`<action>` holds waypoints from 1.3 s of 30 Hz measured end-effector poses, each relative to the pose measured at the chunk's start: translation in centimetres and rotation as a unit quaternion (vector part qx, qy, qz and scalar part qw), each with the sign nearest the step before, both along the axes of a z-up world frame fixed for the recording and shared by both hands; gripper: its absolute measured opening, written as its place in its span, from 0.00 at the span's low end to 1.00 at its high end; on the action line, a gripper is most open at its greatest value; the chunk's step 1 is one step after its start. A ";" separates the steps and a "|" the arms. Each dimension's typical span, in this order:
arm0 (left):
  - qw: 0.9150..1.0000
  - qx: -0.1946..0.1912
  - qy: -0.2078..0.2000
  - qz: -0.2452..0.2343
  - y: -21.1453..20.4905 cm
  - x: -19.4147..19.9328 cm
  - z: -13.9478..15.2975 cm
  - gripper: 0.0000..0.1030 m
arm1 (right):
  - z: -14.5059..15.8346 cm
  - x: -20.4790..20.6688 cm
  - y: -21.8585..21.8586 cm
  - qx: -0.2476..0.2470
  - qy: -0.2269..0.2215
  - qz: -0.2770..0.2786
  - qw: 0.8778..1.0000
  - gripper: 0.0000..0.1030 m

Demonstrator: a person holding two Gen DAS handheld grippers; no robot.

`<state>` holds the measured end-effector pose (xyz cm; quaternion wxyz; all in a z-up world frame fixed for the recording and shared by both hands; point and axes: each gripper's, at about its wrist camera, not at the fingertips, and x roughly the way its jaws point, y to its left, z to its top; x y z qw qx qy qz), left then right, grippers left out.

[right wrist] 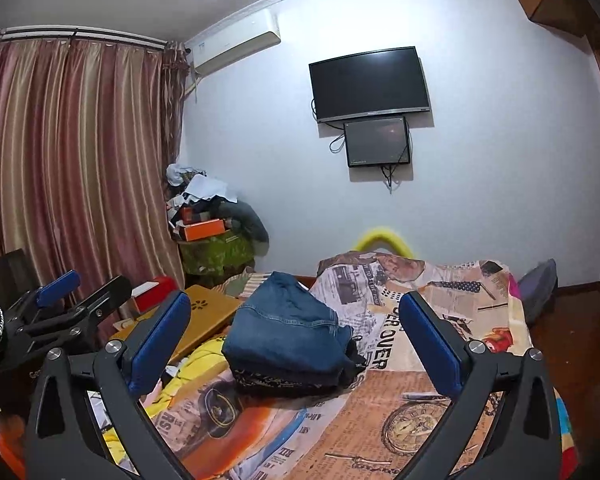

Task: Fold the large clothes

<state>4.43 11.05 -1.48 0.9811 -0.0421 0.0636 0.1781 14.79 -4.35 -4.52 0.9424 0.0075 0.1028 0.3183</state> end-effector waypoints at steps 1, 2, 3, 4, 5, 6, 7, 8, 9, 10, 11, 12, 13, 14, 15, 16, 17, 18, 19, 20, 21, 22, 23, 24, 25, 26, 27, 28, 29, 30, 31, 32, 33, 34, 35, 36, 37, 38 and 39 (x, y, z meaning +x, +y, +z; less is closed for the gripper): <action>1.000 0.000 0.001 0.001 0.0 0.1 -0.1 1.00 | 0.1 0.0 -0.1 0.000 0.001 0.000 1.000 1.00; 1.000 0.000 0.002 0.001 0.0 0.3 -0.1 1.00 | 0.1 0.0 -0.1 -0.001 0.001 -0.001 1.000 1.00; 1.000 -0.001 0.004 0.000 0.1 0.5 -0.2 1.00 | -0.1 0.0 -0.1 -0.002 0.002 -0.002 1.000 1.00; 1.000 -0.002 0.006 -0.001 0.1 0.6 -0.3 1.00 | -0.1 0.1 -0.2 -0.002 0.002 -0.003 1.000 1.00; 1.000 -0.003 0.008 -0.001 0.1 0.7 -0.5 1.00 | -0.1 0.1 -0.2 -0.003 0.003 -0.003 1.000 1.00; 1.000 -0.003 0.010 0.000 0.1 0.9 -0.6 1.00 | -0.3 0.0 -0.1 -0.004 0.005 -0.004 1.000 1.00; 1.000 -0.003 0.012 0.001 0.1 1.0 -0.8 1.00 | -0.3 0.1 -0.1 -0.005 0.006 -0.004 1.000 1.00; 1.000 -0.002 0.014 0.002 0.1 1.1 -0.8 1.00 | -0.4 0.1 -0.1 -0.006 0.007 -0.004 1.000 1.00; 1.000 -0.002 0.015 0.003 0.1 1.2 -1.0 1.00 | -0.5 0.1 -0.1 -0.007 0.010 -0.004 1.000 1.00; 1.000 -0.002 0.017 0.003 0.1 1.3 -1.1 1.00 | -0.6 0.2 0.0 -0.009 0.012 -0.002 1.000 1.00; 1.000 -0.001 0.019 0.003 0.1 1.4 -1.2 1.00 | -0.6 0.2 0.0 -0.011 0.014 -0.001 1.000 1.00; 1.000 -0.001 0.020 0.003 0.1 1.6 -1.3 1.00 | -0.7 0.3 0.1 -0.013 0.016 -0.002 1.000 1.00; 1.000 -0.002 0.022 0.003 0.1 1.7 -1.4 1.00 | -0.7 0.3 0.1 -0.015 0.017 -0.003 1.000 1.00; 1.000 -0.003 0.023 0.003 0.1 1.9 -1.4 1.00 | -0.7 0.3 0.1 -0.017 0.018 -0.003 1.000 1.00; 1.000 -0.004 0.025 0.002 0.1 2.0 -1.5 1.00 | -0.8 0.3 0.0 -0.018 0.019 -0.004 1.000 1.00; 1.000 -0.004 0.026 0.001 0.1 2.0 -1.6 1.00 | -0.8 0.3 0.0 -0.018 0.019 -0.005 1.000 1.00; 1.000 -0.004 0.026 0.001 0.2 1.9 -1.7 1.00 | -0.8 0.3 0.0 -0.018 0.021 -0.005 1.000 1.00; 1.000 -0.004 0.027 0.001 0.2 1.9 -1.7 1.00 | -0.8 0.3 0.0 -0.018 0.022 -0.005 1.000 1.00; 1.000 -0.005 0.027 0.001 0.2 1.9 -1.7 1.00 | -0.8 0.4 0.0 -0.019 0.023 -0.005 1.000 1.00; 1.000 -0.005 0.027 0.000 0.2 1.9 -1.7 1.00 | -0.7 0.4 -0.1 -0.019 0.024 -0.006 1.000 1.00; 1.000 -0.005 0.027 0.000 0.2 2.0 -1.7 1.00 | -0.7 0.4 -0.1 -0.019 0.024 -0.007 1.000 1.00; 1.000 -0.005 0.027 -0.001 0.2 1.9 -1.7 1.00 | -0.7 0.4 -0.2 -0.019 0.024 -0.007 1.000 1.00; 1.000 -0.005 0.027 -0.001 0.2 2.0 -1.7 1.00 | -0.6 0.4 -0.3 -0.019 0.024 -0.008 1.000 1.00; 1.000 -0.004 0.027 -0.001 0.2 2.0 -1.7 1.00 | -0.6 0.3 -0.2 -0.019 0.024 -0.008 1.000 1.00; 1.000 -0.004 0.027 -0.001 0.2 2.0 -1.7 1.00 | -0.6 0.3 -0.3 -0.019 0.024 -0.008 1.000 1.00; 1.000 -0.004 0.027 -0.001 0.2 2.0 -1.7 1.00 | -0.5 0.3 -0.3 -0.018 0.023 -0.009 1.000 1.00; 1.000 -0.004 0.027 -0.003 0.2 1.9 -1.7 1.00 | -0.5 0.3 -0.3 -0.018 0.023 -0.009 1.000 1.00; 1.000 -0.004 0.026 -0.004 0.2 1.9 -1.7 1.00 | -0.5 0.4 -0.3 -0.018 0.024 -0.009 1.000 1.00; 1.000 -0.004 0.026 -0.005 0.2 1.9 -1.8 1.00 | -0.5 0.4 -0.3 -0.018 0.024 -0.009 1.000 1.00; 1.000 -0.004 0.026 -0.005 0.2 1.9 -1.8 1.00 | -0.5 0.4 -0.4 -0.018 0.023 -0.009 1.000 1.00; 1.000 -0.004 0.026 -0.005 0.2 1.9 -1.8 1.00 | -0.5 0.4 -0.4 -0.018 0.023 -0.009 1.000 1.00; 1.000 -0.004 0.026 -0.005 0.2 1.9 -1.8 1.00 | -0.4 0.4 -0.4 -0.019 0.022 -0.009 1.000 1.00; 1.000 -0.004 0.026 -0.005 0.1 1.9 -1.8 1.00 | -0.4 0.4 -0.3 -0.019 0.022 -0.009 1.000 1.00; 1.000 -0.003 0.026 -0.005 0.1 1.9 -1.8 1.00 | -0.4 0.4 -0.3 -0.020 0.022 -0.008 1.000 1.00; 1.000 -0.004 0.026 -0.005 0.1 1.9 -1.8 1.00 | -0.4 0.4 -0.2 -0.022 0.022 -0.008 0.999 1.00; 1.000 -0.005 0.027 -0.005 0.2 1.9 -1.8 1.00 | -0.5 0.4 -0.2 -0.022 0.021 -0.008 0.999 1.00; 1.000 -0.005 0.027 -0.005 0.1 1.9 -1.8 1.00 | -0.5 0.4 -0.2 -0.023 0.021 -0.008 0.999 1.00; 1.000 -0.005 0.026 -0.006 0.1 1.9 -1.8 1.00 | -0.6 0.4 -0.1 -0.024 0.021 -0.007 0.999 1.00; 1.000 -0.005 0.026 -0.006 0.2 2.0 -1.8 1.00 | -0.5 0.4 -0.1 -0.024 0.022 -0.007 0.999 1.00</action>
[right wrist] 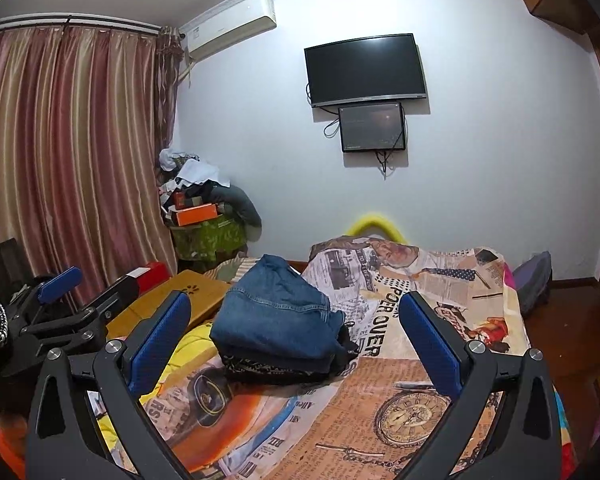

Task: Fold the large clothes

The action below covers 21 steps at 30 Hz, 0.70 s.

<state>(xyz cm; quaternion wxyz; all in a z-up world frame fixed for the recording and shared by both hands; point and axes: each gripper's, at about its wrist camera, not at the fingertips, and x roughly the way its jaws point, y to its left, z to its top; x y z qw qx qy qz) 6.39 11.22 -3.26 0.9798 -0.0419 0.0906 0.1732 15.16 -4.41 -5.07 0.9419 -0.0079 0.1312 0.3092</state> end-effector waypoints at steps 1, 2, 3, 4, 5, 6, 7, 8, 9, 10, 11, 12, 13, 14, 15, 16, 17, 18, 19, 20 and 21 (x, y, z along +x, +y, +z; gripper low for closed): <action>1.000 -0.001 0.000 0.000 0.0 0.0 0.0 1.00 | -0.1 0.0 0.1 -0.001 0.001 0.000 1.000 1.00; 1.000 -0.001 0.000 0.000 0.0 0.0 0.0 1.00 | -0.1 0.0 0.2 -0.003 0.001 0.000 1.000 1.00; 1.000 -0.002 0.000 0.001 0.1 0.0 0.0 1.00 | -0.1 0.0 0.2 -0.004 0.002 0.000 1.000 1.00; 1.000 -0.002 0.000 0.001 0.1 0.0 0.0 1.00 | -0.1 0.1 0.3 -0.006 0.003 0.001 1.000 1.00; 1.000 -0.002 0.001 0.000 0.1 0.0 -0.1 1.00 | -0.2 0.1 0.3 -0.006 0.003 0.001 1.000 1.00; 1.000 -0.002 0.001 -0.001 0.1 0.0 -0.1 1.00 | -0.2 0.1 0.4 -0.007 0.003 0.001 1.000 1.00; 1.000 -0.003 0.002 -0.004 0.2 0.0 -0.1 1.00 | -0.2 0.2 0.4 -0.007 0.004 0.001 1.000 1.00; 1.000 -0.004 0.002 -0.005 0.2 -0.1 -0.2 1.00 | -0.1 0.2 0.4 -0.008 0.004 0.002 1.000 1.00; 1.000 -0.005 0.002 -0.006 0.3 0.0 -0.2 1.00 | -0.2 0.2 0.4 -0.008 0.003 0.002 1.000 1.00; 1.000 -0.007 0.003 -0.010 0.3 0.0 -0.2 1.00 | -0.2 0.2 0.4 -0.008 0.003 0.001 1.000 1.00; 1.000 -0.008 0.004 -0.011 0.4 0.0 -0.2 1.00 | -0.2 0.2 0.5 -0.009 0.003 0.001 1.000 1.00; 1.000 -0.008 0.003 -0.011 0.4 0.0 -0.2 1.00 | -0.3 0.3 0.4 -0.010 0.003 0.002 1.000 1.00; 1.000 -0.007 0.003 -0.010 0.4 0.0 -0.3 1.00 | -0.3 0.3 0.5 -0.011 0.003 0.002 1.000 1.00; 1.000 -0.007 0.004 -0.011 0.4 0.0 -0.2 1.00 | -0.3 0.3 0.4 -0.011 0.003 0.003 1.000 1.00; 1.000 -0.007 0.005 -0.012 0.4 0.0 -0.3 1.00 | -0.3 0.3 0.5 -0.011 0.003 0.003 1.000 1.00; 1.000 -0.006 0.007 -0.015 0.4 0.0 -0.3 1.00 | -0.3 0.2 0.4 -0.011 0.003 0.003 1.000 1.00; 1.000 -0.006 0.007 -0.016 0.4 -0.1 -0.3 1.00 | -0.3 0.3 0.4 -0.011 0.002 0.002 1.000 1.00; 1.000 -0.005 0.007 -0.015 0.4 -0.1 -0.3 1.00 | -0.3 0.2 0.4 -0.010 0.002 0.002 1.000 1.00; 1.000 -0.004 0.006 -0.013 0.4 -0.1 -0.3 1.00 | -0.3 0.2 0.4 -0.010 0.002 0.002 1.000 1.00; 1.000 -0.003 0.005 -0.013 0.3 -0.2 -0.3 1.00 | -0.2 0.3 0.3 -0.010 0.001 0.002 1.000 1.00; 1.000 -0.004 0.005 -0.014 0.4 -0.2 -0.2 1.00 | -0.3 0.2 0.3 -0.009 0.001 0.002 1.000 1.00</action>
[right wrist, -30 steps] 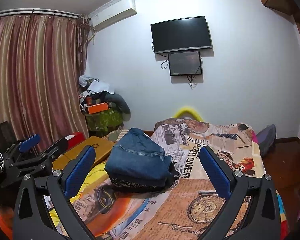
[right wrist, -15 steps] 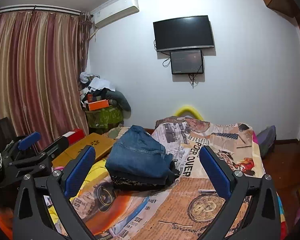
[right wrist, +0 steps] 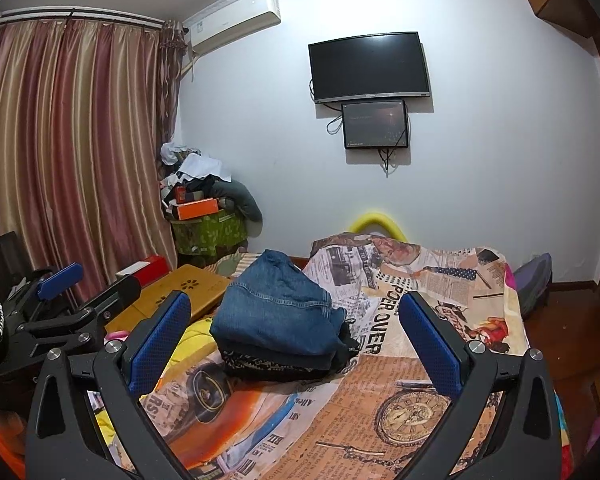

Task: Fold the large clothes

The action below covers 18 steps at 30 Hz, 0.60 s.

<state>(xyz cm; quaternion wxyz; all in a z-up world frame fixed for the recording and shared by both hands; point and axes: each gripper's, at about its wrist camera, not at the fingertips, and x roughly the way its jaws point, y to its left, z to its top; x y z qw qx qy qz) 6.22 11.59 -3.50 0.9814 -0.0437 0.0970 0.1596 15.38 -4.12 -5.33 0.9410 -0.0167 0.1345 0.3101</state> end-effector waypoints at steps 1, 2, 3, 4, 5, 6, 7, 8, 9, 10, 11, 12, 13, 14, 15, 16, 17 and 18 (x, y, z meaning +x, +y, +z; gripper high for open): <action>1.000 -0.001 -0.001 -0.001 0.0 0.0 0.0 1.00 | -0.1 -0.1 0.0 0.001 -0.001 0.000 1.000 1.00; 1.000 -0.002 -0.001 -0.002 0.1 0.0 0.1 1.00 | 0.0 0.0 -0.1 0.001 -0.001 -0.001 1.000 1.00; 1.000 -0.003 -0.001 -0.002 0.1 0.1 0.1 1.00 | -0.1 -0.1 -0.1 0.001 -0.001 -0.001 1.000 1.00; 1.000 -0.004 -0.001 -0.002 0.0 0.1 0.1 1.00 | -0.1 -0.1 -0.1 0.000 -0.001 -0.001 1.000 1.00; 1.000 -0.004 0.001 -0.005 0.0 0.2 0.1 1.00 | -0.2 -0.1 -0.2 0.000 -0.001 -0.001 1.000 1.00; 1.000 -0.005 0.002 -0.006 0.0 0.2 0.1 1.00 | -0.2 -0.1 -0.3 0.001 -0.002 -0.002 1.000 1.00; 1.000 -0.004 0.002 -0.006 0.0 0.3 0.1 1.00 | -0.2 -0.1 -0.4 0.002 -0.002 -0.002 1.000 1.00; 1.000 -0.003 0.002 -0.006 -0.1 0.3 0.1 1.00 | -0.2 -0.1 -0.4 0.002 -0.001 -0.003 1.000 1.00; 1.000 -0.001 0.002 -0.006 -0.2 0.3 0.1 1.00 | -0.2 -0.1 -0.4 0.002 -0.001 -0.003 1.000 1.00; 1.000 0.000 0.003 -0.006 -0.3 0.4 0.1 1.00 | -0.1 0.0 -0.5 0.003 -0.001 -0.003 1.000 1.00; 1.000 0.002 0.003 -0.006 -0.4 0.4 0.1 1.00 | -0.1 0.0 -0.5 0.003 -0.001 -0.004 1.000 1.00; 1.000 0.003 0.003 -0.007 -0.5 0.4 0.1 1.00 | -0.1 0.0 -0.6 0.004 -0.001 -0.004 1.000 1.00; 1.000 0.004 0.004 -0.007 -0.5 0.4 0.1 1.00 | -0.1 0.0 -0.6 0.004 -0.002 -0.005 1.000 1.00; 1.000 0.004 0.004 -0.007 -0.6 0.4 0.1 1.00 | -0.1 0.0 -0.7 0.004 -0.002 -0.005 1.000 1.00; 1.000 0.004 0.004 -0.005 -0.6 0.4 0.1 1.00 | -0.1 0.0 -0.6 0.004 -0.002 -0.005 1.000 1.00; 1.000 0.003 0.003 -0.006 -0.7 0.4 0.1 1.00 | -0.1 0.0 -0.7 0.005 -0.002 -0.005 1.000 1.00; 1.000 0.003 0.004 -0.007 -0.7 0.5 0.1 1.00 | -0.1 0.0 -0.7 0.005 -0.002 -0.006 1.000 1.00; 1.000 0.003 0.004 -0.008 -0.7 0.5 0.1 1.00 | -0.1 0.1 -0.7 0.005 -0.002 -0.007 1.000 1.00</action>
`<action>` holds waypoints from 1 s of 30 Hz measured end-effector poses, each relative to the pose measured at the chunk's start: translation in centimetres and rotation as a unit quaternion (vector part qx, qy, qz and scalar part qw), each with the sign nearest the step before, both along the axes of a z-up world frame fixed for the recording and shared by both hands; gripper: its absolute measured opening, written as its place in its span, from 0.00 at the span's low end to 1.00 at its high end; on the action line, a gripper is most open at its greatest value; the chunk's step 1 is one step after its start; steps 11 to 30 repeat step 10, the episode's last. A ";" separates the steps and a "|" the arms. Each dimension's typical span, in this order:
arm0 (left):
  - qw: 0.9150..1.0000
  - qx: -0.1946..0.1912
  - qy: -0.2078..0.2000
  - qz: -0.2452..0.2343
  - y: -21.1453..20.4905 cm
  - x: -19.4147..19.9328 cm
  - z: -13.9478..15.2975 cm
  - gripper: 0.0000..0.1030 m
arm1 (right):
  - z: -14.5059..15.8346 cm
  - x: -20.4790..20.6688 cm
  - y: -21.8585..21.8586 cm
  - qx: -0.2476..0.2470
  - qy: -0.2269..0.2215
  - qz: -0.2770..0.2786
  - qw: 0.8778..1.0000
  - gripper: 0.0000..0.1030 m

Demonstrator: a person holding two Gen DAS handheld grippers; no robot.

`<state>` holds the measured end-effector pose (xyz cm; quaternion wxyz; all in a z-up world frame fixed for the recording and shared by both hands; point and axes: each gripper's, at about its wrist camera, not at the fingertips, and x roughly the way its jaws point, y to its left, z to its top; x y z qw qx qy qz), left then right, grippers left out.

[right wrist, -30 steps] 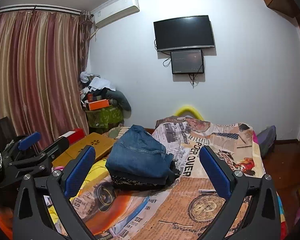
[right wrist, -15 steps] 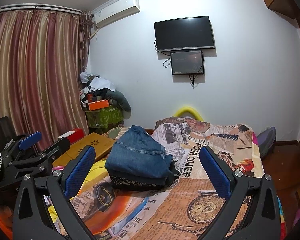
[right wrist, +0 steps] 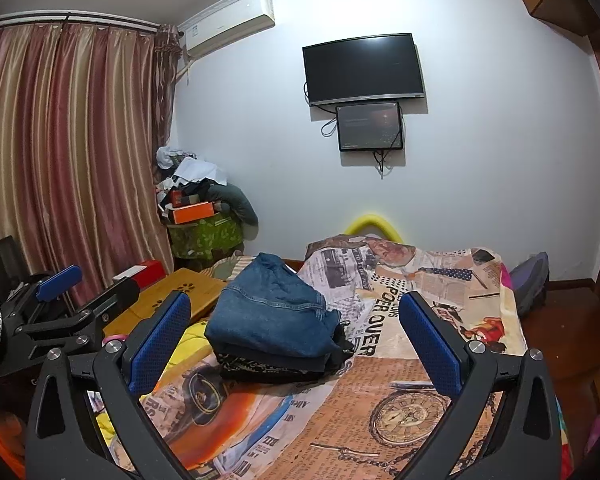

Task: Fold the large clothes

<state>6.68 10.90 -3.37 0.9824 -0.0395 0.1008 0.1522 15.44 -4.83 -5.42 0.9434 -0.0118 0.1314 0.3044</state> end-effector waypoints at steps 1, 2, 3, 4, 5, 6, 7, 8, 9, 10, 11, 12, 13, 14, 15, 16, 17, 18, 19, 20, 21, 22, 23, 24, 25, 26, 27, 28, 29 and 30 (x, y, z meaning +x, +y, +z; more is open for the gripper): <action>1.000 0.000 -0.001 -0.001 0.0 0.0 0.0 1.00 | 0.0 0.0 0.0 0.000 0.000 -0.001 1.000 1.00; 1.000 0.000 -0.001 -0.001 -0.1 -0.1 0.0 1.00 | 0.0 0.1 0.0 -0.001 0.001 -0.001 1.000 1.00; 1.000 0.001 -0.001 -0.002 -0.1 -0.1 0.0 1.00 | -0.1 0.1 0.0 -0.001 0.001 -0.001 1.000 1.00; 1.000 0.002 -0.001 -0.002 -0.1 0.0 0.1 1.00 | -0.1 0.1 -0.1 -0.001 0.002 -0.002 1.000 1.00; 1.000 0.002 -0.001 -0.001 -0.2 0.0 0.1 1.00 | -0.2 0.2 -0.1 -0.001 0.002 -0.002 1.000 1.00; 1.000 0.002 -0.001 -0.001 -0.2 0.0 0.1 1.00 | -0.2 0.2 -0.1 -0.001 0.003 -0.002 1.000 1.00; 1.000 0.002 -0.001 -0.002 -0.2 0.0 0.1 1.00 | -0.2 0.2 -0.1 -0.001 0.004 -0.002 1.000 1.00; 1.000 0.001 -0.001 -0.002 -0.2 0.0 0.1 1.00 | -0.2 0.3 -0.1 -0.001 0.005 -0.002 1.000 1.00; 1.000 0.001 0.000 -0.001 -0.2 0.0 0.1 1.00 | -0.2 0.2 0.0 -0.001 0.005 -0.001 1.000 1.00; 1.000 0.001 0.000 0.000 -0.2 0.0 0.0 1.00 | -0.2 0.2 0.0 -0.001 0.005 -0.001 1.000 1.00; 1.000 0.001 0.000 0.000 -0.2 0.0 0.0 1.00 | -0.2 0.2 0.0 -0.001 0.005 -0.001 1.000 1.00; 1.000 0.001 0.000 0.000 -0.2 0.0 0.0 1.00 | -0.2 0.2 0.0 -0.001 0.005 -0.001 1.000 1.00; 1.000 0.001 0.000 0.000 -0.2 0.0 0.0 1.00 | -0.2 0.2 0.0 -0.001 0.005 -0.001 1.000 1.00; 1.000 0.001 0.000 0.000 -0.2 0.0 0.0 1.00 | -0.2 0.2 0.0 -0.001 0.005 -0.001 1.000 1.00; 1.000 0.001 0.000 0.000 -0.2 0.0 0.0 1.00 | -0.2 0.2 0.0 -0.001 0.005 -0.001 1.000 1.00; 1.000 0.001 0.000 0.000 -0.2 0.0 0.0 1.00 | -0.2 0.2 0.0 -0.001 0.005 -0.001 1.000 1.00; 1.000 0.001 0.000 0.000 -0.2 0.0 0.0 1.00 | -0.2 0.2 0.0 -0.001 0.005 -0.001 1.000 1.00; 1.000 0.001 0.000 0.000 -0.2 0.0 0.0 1.00 | -0.2 0.2 0.0 -0.001 0.005 -0.001 1.000 1.00; 1.000 0.001 0.000 0.000 -0.2 0.0 0.0 1.00 | -0.2 0.2 0.0 -0.001 0.005 -0.001 1.000 1.00; 1.000 0.001 0.000 0.000 -0.2 0.0 0.0 1.00 | -0.2 0.2 0.0 -0.001 0.005 -0.001 1.000 1.00; 1.000 0.001 0.000 0.000 -0.2 0.0 0.0 1.00 | -0.2 0.2 0.0 -0.001 0.005 -0.001 1.000 1.00; 1.000 0.001 0.000 0.000 -0.2 0.0 0.0 1.00 | -0.2 0.2 0.0 -0.001 0.005 -0.001 1.000 1.00; 1.000 0.001 0.000 0.000 -0.2 0.0 0.0 1.00 | -0.2 0.2 0.0 -0.001 0.005 -0.001 1.000 1.00; 1.000 0.001 0.000 0.000 -0.2 0.0 0.0 1.00 | -0.2 0.2 0.0 -0.001 0.005 -0.001 1.000 1.00; 1.000 0.001 0.000 0.000 -0.2 0.0 0.0 1.00 | -0.2 0.2 0.0 -0.001 0.005 -0.001 1.000 1.00; 1.000 0.001 0.000 0.000 -0.2 0.0 0.0 1.00 | -0.2 0.2 0.0 -0.001 0.005 -0.001 1.000 1.00; 1.000 0.001 0.000 0.000 -0.2 0.0 0.0 1.00 | -0.2 0.2 0.0 -0.001 0.005 -0.001 1.000 1.00; 1.000 0.001 0.000 0.000 -0.2 0.0 0.0 1.00 | -0.2 0.2 0.0 -0.001 0.005 -0.001 1.000 1.00; 1.000 0.001 0.000 0.000 -0.2 0.0 0.0 1.00 | -0.2 0.2 0.0 -0.001 0.005 -0.001 1.000 1.00; 1.000 0.001 0.000 0.000 -0.2 0.0 0.0 1.00 | -0.2 0.2 0.0 -0.001 0.005 -0.001 1.000 1.00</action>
